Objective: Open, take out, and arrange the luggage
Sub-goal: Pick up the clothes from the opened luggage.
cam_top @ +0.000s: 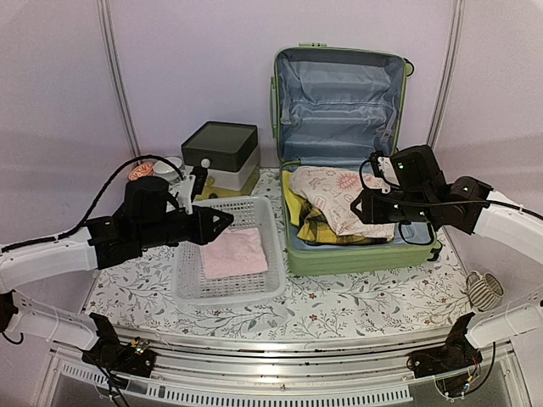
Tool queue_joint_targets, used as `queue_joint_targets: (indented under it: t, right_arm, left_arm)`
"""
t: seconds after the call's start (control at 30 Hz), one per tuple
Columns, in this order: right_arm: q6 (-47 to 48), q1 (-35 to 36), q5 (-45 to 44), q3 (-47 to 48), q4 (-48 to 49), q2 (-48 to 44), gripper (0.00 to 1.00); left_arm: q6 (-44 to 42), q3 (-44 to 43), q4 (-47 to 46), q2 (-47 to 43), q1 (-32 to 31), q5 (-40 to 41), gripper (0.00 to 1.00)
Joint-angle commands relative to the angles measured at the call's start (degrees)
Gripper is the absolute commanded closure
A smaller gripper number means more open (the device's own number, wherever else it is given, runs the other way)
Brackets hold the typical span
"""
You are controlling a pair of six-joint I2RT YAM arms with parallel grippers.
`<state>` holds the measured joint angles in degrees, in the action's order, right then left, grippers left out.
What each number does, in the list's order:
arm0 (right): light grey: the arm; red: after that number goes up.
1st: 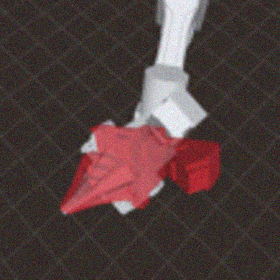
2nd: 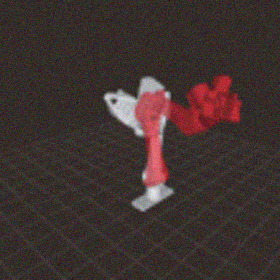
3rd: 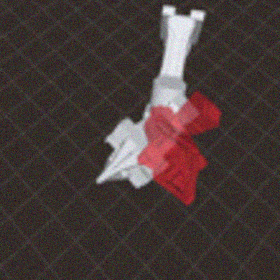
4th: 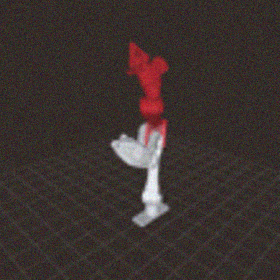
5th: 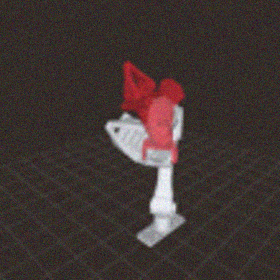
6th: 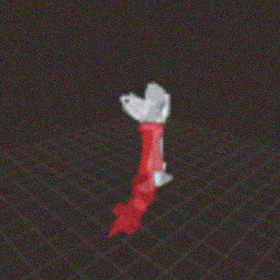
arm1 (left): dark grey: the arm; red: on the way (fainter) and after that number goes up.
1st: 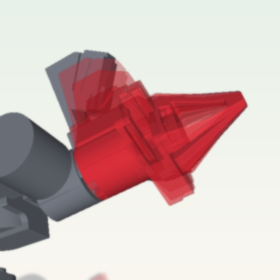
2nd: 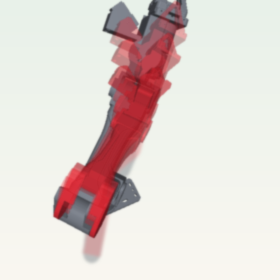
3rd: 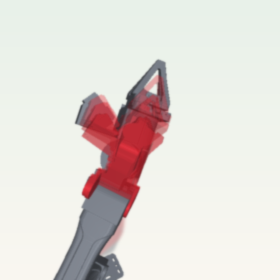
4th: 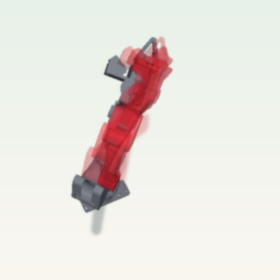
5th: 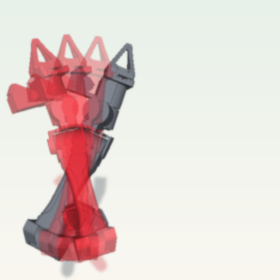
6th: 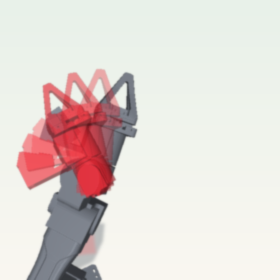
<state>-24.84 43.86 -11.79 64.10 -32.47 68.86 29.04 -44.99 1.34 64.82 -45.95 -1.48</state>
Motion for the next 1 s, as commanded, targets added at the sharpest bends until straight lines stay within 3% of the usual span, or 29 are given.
queue_joint_targets:
  t: [0.0,0.13,0.23,0.33,0.43,0.5,0.97]
  right_arm:
    - [-2.5,-0.2,0.1,-1.1,-1.5,-1.5,0.51]
    - [-4.6,-0.2,1.2,-2.4,-2.0,-3.0,0.48]
    - [-6.2,-0.3,1.9,-3.2,-2.2,-3.7,0.34]
    - [-6.9,-0.1,2.7,-3.5,-2.1,-3.7,0.31]
    - [-7.1,-0.3,3.3,-4.2,-1.9,-3.4,0.17]
    - [-7.6,-0.2,3.9,-4.3,-2.2,-3.1,0.01]
    - [-11.3,-0.2,5.9,-3.4,-3.9,-3.9,0.01]
  left_arm:
    - [-2.0,1.2,-3.2,-2.2,0.6,-1.3,0.74]
    - [-3.1,1.5,-3.3,-3.4,0.6,-3.5,0.73]
    - [-4.0,1.7,-3.2,-4.1,0.6,-5.4,0.73]
    - [-4.9,1.6,-2.1,-4.8,0.5,-5.5,0.72]
    - [-5.2,2.4,-2.1,-5.4,0.6,-5.3,0.71]
    - [-4.7,2.4,-1.6,-5.6,0.6,-6.3,0.71]
    - [1.0,6.6,-0.8,-13.1,0.5,-8.1,0.67]
